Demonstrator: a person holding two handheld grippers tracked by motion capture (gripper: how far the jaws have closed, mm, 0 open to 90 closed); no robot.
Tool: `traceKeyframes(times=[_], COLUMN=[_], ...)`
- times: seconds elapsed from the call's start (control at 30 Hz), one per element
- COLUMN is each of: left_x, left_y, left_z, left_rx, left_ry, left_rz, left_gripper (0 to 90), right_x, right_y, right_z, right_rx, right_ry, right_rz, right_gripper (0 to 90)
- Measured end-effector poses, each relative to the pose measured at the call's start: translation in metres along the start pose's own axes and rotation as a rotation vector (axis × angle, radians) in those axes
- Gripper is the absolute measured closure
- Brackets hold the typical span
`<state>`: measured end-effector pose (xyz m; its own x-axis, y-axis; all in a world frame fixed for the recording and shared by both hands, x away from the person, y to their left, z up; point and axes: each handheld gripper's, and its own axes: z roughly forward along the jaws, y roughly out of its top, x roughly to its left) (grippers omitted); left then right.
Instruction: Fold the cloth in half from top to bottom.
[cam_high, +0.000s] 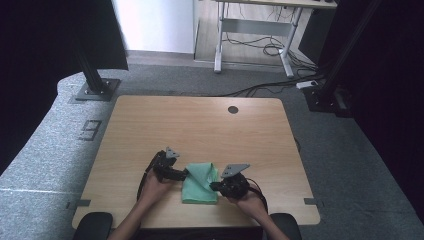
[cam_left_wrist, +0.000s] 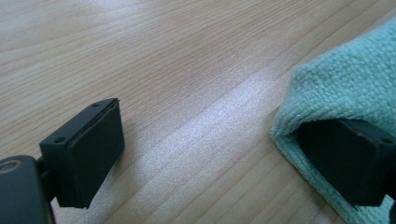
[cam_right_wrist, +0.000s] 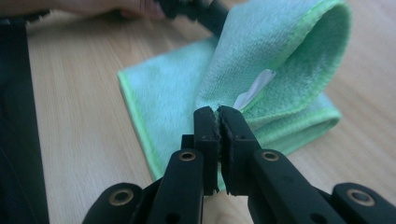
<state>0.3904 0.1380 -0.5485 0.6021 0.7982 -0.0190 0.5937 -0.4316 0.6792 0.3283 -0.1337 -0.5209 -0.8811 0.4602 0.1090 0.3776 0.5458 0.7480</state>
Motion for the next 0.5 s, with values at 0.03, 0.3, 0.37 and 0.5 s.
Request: traceKeyframes(times=[0.03, 0.3, 0.37, 0.5], left_x=[0.000, 0.002, 0.003, 0.002], left_y=[0.000, 0.002, 0.003, 0.005], left_z=[0.000, 0.000, -0.002, -0.016], left_rx=[0.000, 0.015, 0.034, 0.050], left_ry=[0.000, -0.021, -0.049, -0.136], left_rz=[0.000, 0.022, 0.037, 0.060], left_gripper=[7.2, 7.2, 7.9, 11.0], right_x=[0.001, 0.006, 0.005, 0.005], right_y=[-0.002, -0.009, -0.010, -0.011], right_z=[0.002, 0.013, 0.013, 0.013], right_rx=[0.007, 0.056, 0.055, 0.046], right_ry=[0.000, -0.025, -0.027, -0.025], right_rz=[0.000, -0.027, -0.020, -0.009], right_gripper=[84.9, 84.7, 84.7, 84.6])
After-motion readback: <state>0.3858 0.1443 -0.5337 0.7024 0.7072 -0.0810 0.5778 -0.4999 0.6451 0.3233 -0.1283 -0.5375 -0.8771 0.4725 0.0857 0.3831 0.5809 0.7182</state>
